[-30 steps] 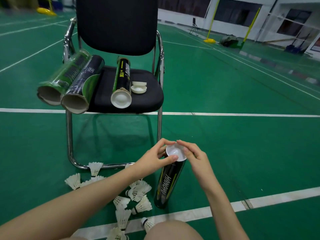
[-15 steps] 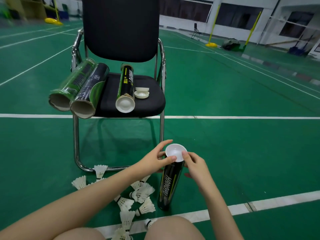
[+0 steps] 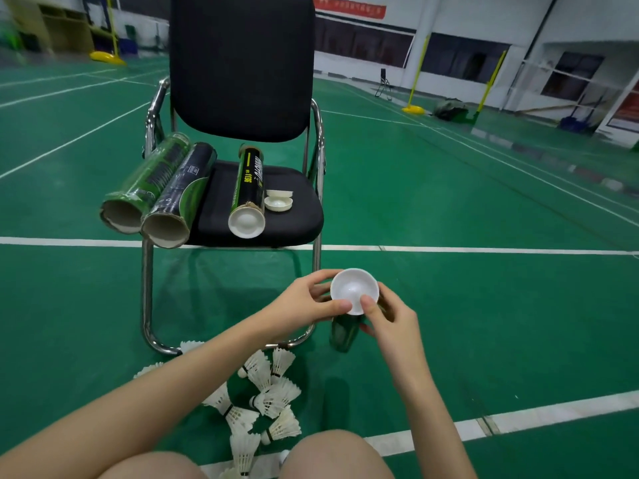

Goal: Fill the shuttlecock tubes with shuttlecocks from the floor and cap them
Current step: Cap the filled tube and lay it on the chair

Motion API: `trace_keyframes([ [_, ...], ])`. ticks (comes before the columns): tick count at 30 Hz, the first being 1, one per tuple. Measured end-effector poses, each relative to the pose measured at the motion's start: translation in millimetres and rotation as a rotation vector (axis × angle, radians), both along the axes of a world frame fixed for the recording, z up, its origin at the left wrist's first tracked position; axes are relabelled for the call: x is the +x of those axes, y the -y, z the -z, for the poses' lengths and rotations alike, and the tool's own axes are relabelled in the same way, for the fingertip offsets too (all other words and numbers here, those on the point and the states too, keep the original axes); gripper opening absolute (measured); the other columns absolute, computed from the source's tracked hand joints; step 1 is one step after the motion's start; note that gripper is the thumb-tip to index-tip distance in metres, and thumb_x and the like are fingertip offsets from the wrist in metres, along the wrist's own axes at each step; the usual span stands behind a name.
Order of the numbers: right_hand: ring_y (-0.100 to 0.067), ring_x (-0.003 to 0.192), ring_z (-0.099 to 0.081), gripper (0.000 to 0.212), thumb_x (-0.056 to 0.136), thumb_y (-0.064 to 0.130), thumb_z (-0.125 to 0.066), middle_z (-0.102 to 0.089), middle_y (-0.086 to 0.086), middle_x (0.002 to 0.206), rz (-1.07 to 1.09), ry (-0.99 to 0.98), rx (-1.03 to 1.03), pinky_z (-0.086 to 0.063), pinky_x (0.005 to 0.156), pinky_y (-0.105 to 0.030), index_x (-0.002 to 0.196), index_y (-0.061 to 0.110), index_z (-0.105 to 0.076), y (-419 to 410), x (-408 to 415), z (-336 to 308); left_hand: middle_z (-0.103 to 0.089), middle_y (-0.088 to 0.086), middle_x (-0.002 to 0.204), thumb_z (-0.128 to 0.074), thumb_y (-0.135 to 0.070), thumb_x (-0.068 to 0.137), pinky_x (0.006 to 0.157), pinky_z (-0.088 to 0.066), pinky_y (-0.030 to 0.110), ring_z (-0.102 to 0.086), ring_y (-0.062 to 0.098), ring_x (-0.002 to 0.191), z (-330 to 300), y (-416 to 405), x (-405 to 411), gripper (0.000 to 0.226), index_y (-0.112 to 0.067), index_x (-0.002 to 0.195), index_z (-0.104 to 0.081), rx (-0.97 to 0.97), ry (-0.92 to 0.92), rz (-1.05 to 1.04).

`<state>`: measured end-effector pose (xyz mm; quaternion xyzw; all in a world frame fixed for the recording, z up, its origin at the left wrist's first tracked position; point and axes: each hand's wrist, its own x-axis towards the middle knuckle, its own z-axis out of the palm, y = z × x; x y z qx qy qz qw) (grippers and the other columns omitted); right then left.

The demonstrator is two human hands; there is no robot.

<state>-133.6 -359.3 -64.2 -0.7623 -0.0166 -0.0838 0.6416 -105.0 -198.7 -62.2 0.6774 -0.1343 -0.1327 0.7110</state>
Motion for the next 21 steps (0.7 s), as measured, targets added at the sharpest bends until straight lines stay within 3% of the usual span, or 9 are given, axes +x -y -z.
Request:
trace_keyframes([
  [4,-0.010,0.102,-0.061,0.032,0.082,0.021,-0.063,-0.067,0.007,0.106,0.055,0.130,-0.051,-0.049,0.090,-0.045,0.114,0.021,-0.061,-5.7,-9.5,-22.5,-0.068,0.001,0.106,-0.069,0.003,0.081,0.080,-0.051,0.019,-0.067,0.006,0.093,-24.5,-3.8,-4.6,0.043,-0.016,0.115,-0.051,0.032,0.123,0.017],
  [11,-0.005,0.112,-0.053,0.037,0.083,0.010,-0.063,-0.060,0.007,0.117,0.063,0.321,-0.032,-0.043,0.099,-0.037,0.118,0.019,-0.056,-15.9,-22.2,-76.4,-0.063,-0.001,0.116,-0.074,0.003,0.075,0.095,-0.049,0.024,-0.060,0.004,0.108,-77.5,-10.5,-13.4,0.054,-0.013,0.120,-0.049,0.038,0.350,-0.041],
  [15,-0.004,0.112,-0.053,0.040,0.082,0.002,-0.063,-0.060,0.008,0.117,0.000,0.392,-0.032,-0.042,0.099,-0.032,0.111,0.027,-0.054,-30.4,-19.4,-96.8,-0.060,-0.006,0.120,-0.073,0.007,0.075,0.093,-0.050,0.024,-0.059,0.004,0.110,-91.5,-22.4,-18.5,0.054,-0.024,0.113,-0.051,-0.040,0.404,-0.110],
  [18,-0.003,0.115,-0.052,0.043,0.081,-0.001,-0.062,-0.059,0.008,0.120,-0.080,0.407,0.007,-0.042,0.099,-0.031,0.105,0.034,-0.053,-52.6,-13.3,-101.7,-0.050,-0.002,0.136,-0.071,0.010,0.075,0.093,-0.047,0.019,-0.056,0.003,0.115,-93.1,-38.9,-22.4,0.052,-0.025,0.108,-0.050,-0.075,0.449,-0.208],
  [21,0.000,0.111,-0.054,0.039,0.081,-0.002,-0.062,-0.060,0.012,0.117,-0.165,0.416,0.069,-0.044,0.095,-0.024,0.103,0.029,-0.054,-81.5,-5.0,-100.9,-0.043,-0.001,0.142,-0.075,0.006,0.072,0.096,-0.046,0.021,-0.050,0.005,0.123,-89.9,-62.2,-22.9,0.050,-0.026,0.103,-0.051,-0.082,0.488,-0.318],
])
